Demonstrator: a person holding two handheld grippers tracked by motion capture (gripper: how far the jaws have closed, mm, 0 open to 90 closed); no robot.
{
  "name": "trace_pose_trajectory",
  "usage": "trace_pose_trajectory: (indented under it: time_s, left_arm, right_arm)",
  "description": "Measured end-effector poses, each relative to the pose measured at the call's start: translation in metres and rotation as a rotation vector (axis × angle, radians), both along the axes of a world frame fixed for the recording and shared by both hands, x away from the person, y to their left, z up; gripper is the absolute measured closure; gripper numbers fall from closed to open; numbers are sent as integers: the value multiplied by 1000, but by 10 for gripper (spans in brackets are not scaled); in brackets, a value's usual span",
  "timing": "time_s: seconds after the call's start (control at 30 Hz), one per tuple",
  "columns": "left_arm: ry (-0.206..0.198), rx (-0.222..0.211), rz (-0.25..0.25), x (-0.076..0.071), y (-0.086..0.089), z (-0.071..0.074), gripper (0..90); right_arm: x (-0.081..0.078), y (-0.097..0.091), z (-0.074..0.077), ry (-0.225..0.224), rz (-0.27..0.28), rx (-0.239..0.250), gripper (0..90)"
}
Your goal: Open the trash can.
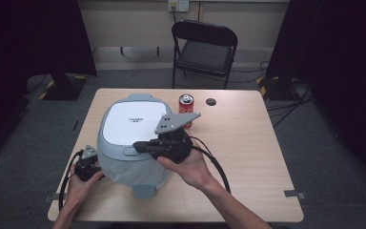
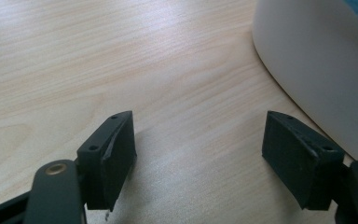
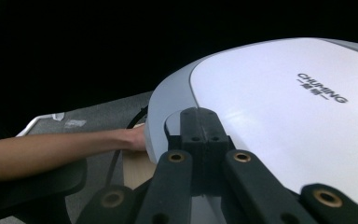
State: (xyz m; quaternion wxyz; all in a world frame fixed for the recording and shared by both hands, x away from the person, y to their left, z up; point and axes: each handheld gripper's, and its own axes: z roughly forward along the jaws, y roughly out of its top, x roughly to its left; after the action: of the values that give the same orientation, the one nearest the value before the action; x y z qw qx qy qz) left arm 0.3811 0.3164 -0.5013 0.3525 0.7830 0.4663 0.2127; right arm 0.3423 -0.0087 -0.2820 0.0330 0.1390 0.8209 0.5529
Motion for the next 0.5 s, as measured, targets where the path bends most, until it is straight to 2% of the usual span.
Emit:
trace_pose_trajectory:
  time_s: [0.13,0.2,0.27,0.5]
  left_arm:
    - [0,0,0,0,0,0,252]
    - [0,0,0,0,0,0,252]
    - [0,-1,0,0,0,0,251]
    - [1,0,-1,0,0,0,251]
  right_arm:
    - [-3,4,1,-23,1,-18,900]
    - [-4,4,1,-22,1,-22,900]
    - [-4,5,-2,-1,12,-12,900]
    - [-4,5,-3,-1,9,-4,900]
